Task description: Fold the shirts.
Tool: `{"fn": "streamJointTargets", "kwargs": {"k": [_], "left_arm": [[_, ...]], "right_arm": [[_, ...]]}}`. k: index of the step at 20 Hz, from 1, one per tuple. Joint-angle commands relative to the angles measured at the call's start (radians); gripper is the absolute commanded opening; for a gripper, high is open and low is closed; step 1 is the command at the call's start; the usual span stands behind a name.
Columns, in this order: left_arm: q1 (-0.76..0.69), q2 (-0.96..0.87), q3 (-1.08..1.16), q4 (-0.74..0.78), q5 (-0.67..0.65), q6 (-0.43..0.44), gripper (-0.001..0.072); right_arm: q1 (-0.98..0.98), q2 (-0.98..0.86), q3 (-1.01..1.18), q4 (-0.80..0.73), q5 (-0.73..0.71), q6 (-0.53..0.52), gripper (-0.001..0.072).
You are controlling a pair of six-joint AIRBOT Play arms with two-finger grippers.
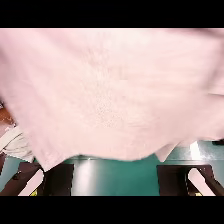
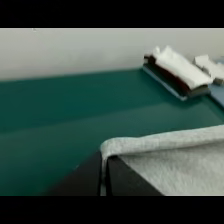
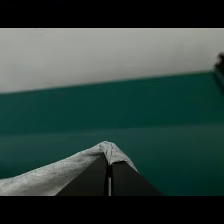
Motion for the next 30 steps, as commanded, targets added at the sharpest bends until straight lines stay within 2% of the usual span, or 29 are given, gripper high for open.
{"fn": "streamJointTargets", "kwargs": {"k": [1, 4, 6, 8, 13, 15, 17, 20, 22, 25, 27, 30], "left_arm": [[0.0, -0.127, -0.263, 0.021, -0.093, -0.002, 0.0026], [0.0, -0.301, -0.354, 0.08, -0.095, 0.0, 0.0026], [0.001, -0.423, -0.354, 0.091, -0.056, 0.001, 0.0026], [0.0, -0.517, -0.354, 0.085, 0.058, 0.024, 0.0026], [-0.09, -0.631, -0.347, 0.062, 0.375, 0.204, 0.0026], [-0.141, -0.64, -0.346, 0.074, 0.528, 0.211, 0.0026], [-0.171, -0.64, -0.344, 0.108, 0.617, 0.211, 0.0026], [-0.176, -0.64, -0.333, 0.172, 0.615, 0.247, 0.0027], [-0.176, -0.64, -0.333, 0.198, 0.568, 0.322, 0.0026], [-0.176, -0.651, -0.338, 0.205, 0.454, 0.431, 0.0027], [-0.176, -0.676, -0.349, 0.219, 0.377, 0.447, 0.0027], [-0.176, -0.709, -0.391, 0.224, 0.317, 0.446, 0.0026]], "right_arm": [[0.151, -0.203, -0.091, -0.082, 0.219, 0.068, 0.0013], [0.294, -0.383, -0.233, -0.223, 0.233, 0.067, 0.0013], [0.338, -0.509, -0.29, -0.229, 0.183, 0.066, 0.0013], [0.354, -0.624, -0.288, -0.229, 0.094, 0.067, 0.0013], [0.354, -0.793, -0.138, -0.229, -0.15, 0.066, 0.0013], [0.354, -0.812, -0.088, -0.231, -0.204, 0.064, 0.0013], [0.354, -0.811, -0.076, -0.231, -0.232, 0.027, 0.0013], [0.354, -0.811, -0.094, -0.232, -0.18, -0.018, 0.0012], [0.354, -0.806, -0.143, -0.232, -0.134, -0.034, 0.0012], [0.357, -0.753, -0.296, -0.301, -0.161, -0.037, 0.0012], [0.369, -0.704, -0.402, -0.366, -0.188, -0.036, 0.0012], [0.382, -0.633, -0.55, -0.381, -0.239, -0.037, 0.0012]]}}
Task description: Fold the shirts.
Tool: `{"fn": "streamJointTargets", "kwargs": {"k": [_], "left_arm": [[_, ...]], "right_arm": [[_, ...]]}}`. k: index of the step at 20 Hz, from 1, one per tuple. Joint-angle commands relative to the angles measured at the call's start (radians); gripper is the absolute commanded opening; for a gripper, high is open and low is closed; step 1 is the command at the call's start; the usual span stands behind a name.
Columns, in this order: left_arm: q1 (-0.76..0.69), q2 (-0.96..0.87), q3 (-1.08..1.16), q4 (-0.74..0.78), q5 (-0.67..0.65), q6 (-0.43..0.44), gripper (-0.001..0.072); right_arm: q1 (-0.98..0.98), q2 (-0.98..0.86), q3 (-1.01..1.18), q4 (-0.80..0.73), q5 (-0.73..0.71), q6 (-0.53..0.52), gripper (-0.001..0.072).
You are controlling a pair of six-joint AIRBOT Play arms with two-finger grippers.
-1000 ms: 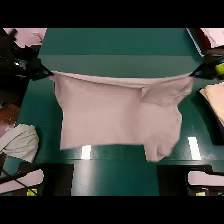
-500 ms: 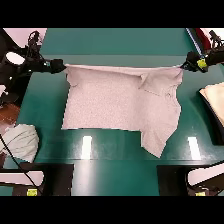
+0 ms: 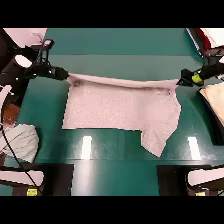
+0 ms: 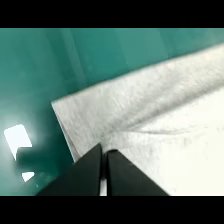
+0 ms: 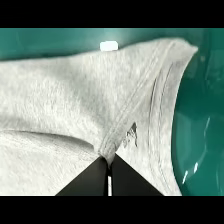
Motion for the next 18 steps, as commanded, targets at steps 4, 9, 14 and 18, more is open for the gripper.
{"fn": "streamJointTargets", "kwargs": {"k": [4, 9, 14, 18], "left_arm": [[-0.001, -0.037, -0.045, 0.034, -0.086, 0.019, 0.0028], [0.002, -0.036, -0.014, 0.073, -0.163, -0.144, 0.063], [0.025, 0.042, 0.055, 0.32, -0.406, -0.298, 0.0496], [0.127, 0.202, -0.19, 0.245, -0.436, -0.393, 0.0496]], "right_arm": [[0.023, 0.116, -0.253, -0.038, -0.113, -0.003, 0.0014], [0.022, 0.129, -0.238, -0.037, -0.011, -0.002, 0.0345], [0.006, 0.213, -0.157, -0.037, 0.185, -0.031, 0.0342], [0.001, 0.377, -0.261, -0.036, 0.192, -0.066, 0.0302]]}}
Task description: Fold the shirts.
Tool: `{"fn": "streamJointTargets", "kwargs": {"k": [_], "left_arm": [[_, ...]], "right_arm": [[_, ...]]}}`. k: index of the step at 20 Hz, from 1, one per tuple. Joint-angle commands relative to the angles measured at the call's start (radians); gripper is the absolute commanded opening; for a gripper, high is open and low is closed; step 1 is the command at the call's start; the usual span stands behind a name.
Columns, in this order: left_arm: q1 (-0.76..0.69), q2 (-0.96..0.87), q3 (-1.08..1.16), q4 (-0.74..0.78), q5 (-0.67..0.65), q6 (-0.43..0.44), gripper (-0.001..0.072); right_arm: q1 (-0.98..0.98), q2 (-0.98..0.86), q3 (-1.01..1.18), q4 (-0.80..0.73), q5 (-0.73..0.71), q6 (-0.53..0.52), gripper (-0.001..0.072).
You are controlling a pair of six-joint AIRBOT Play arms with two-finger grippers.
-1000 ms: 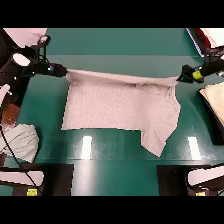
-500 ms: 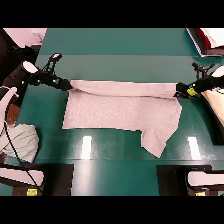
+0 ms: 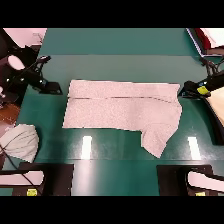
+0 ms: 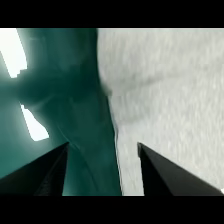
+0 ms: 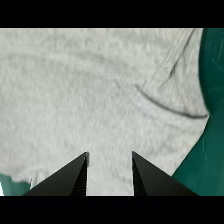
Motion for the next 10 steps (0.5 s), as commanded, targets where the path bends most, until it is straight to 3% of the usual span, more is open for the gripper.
{"fn": "streamJointTargets", "kwargs": {"k": [1, 5, 8, 10], "left_arm": [[0.078, 0.13, -0.215, -0.003, -0.068, -0.098, 0.0497], [0.174, 0.26, -0.509, -0.154, -0.013, -0.08, 0.0497], [0.186, 0.278, -0.615, -0.277, 0.027, -0.005, 0.0497], [0.186, 0.278, -0.66, -0.314, 0.083, -0.006, 0.0496]], "right_arm": [[-0.004, 0.129, -0.082, 0.003, 0.034, -0.034, 0.0302], [-0.004, 0.223, -0.206, 0.1, -0.018, -0.07, 0.0302], [-0.004, 0.24, -0.245, 0.161, -0.041, -0.076, 0.0301], [-0.004, 0.24, -0.245, 0.186, -0.041, -0.076, 0.0302]]}}
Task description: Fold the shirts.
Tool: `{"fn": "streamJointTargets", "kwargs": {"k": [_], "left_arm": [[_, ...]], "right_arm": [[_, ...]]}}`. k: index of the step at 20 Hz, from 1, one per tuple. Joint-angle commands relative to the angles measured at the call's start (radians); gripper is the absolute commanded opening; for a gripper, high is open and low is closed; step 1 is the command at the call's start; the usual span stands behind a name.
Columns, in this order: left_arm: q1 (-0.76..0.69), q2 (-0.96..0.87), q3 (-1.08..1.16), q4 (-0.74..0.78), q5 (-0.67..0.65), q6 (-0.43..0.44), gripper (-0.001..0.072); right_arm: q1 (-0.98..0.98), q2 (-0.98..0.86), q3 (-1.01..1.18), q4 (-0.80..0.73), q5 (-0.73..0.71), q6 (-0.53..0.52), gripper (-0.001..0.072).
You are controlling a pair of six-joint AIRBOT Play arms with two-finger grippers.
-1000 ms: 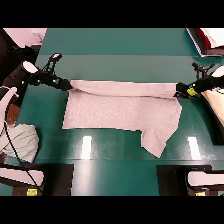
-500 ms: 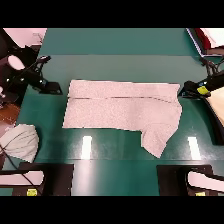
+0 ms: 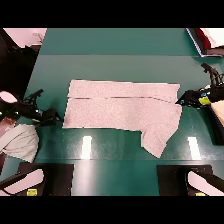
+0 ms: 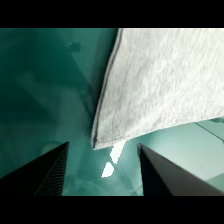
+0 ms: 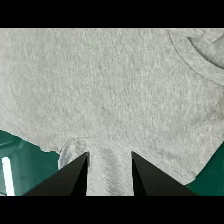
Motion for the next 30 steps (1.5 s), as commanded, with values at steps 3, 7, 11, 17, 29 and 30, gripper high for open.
{"fn": "streamJointTargets", "kwargs": {"k": [3, 7, 11, 17, 29, 30], "left_arm": [[0.006, 0.021, -0.143, -0.135, 0.102, 0.028, 0.0496], [-0.067, 0.02, -0.166, -0.137, 0.178, -0.003, 0.0495], [-0.081, 0.02, -0.14, -0.143, 0.177, -0.023, 0.0062], [-0.081, 0.02, 0.02, -0.137, 0.106, 0.002, 0.0027], [-0.081, 0.02, 0.058, -0.138, 0.089, 0.004, 0.0027], [-0.081, 0.02, 0.058, -0.138, 0.088, 0.004, 0.0027]], "right_arm": [[0.0, 0.018, -0.025, 0.083, -0.02, -0.009, 0.0302], [0.002, 0.018, -0.025, 0.083, -0.015, -0.009, 0.0302], [0.0, 0.018, -0.025, 0.034, 0.047, -0.008, 0.0302], [-0.031, 0.095, -0.242, -0.143, 0.059, 0.066, 0.0304], [-0.104, 0.143, -0.659, 0.105, -0.168, 0.092, 0.0312], [-0.085, 0.143, -0.658, 0.106, -0.199, 0.099, 0.0311]]}}
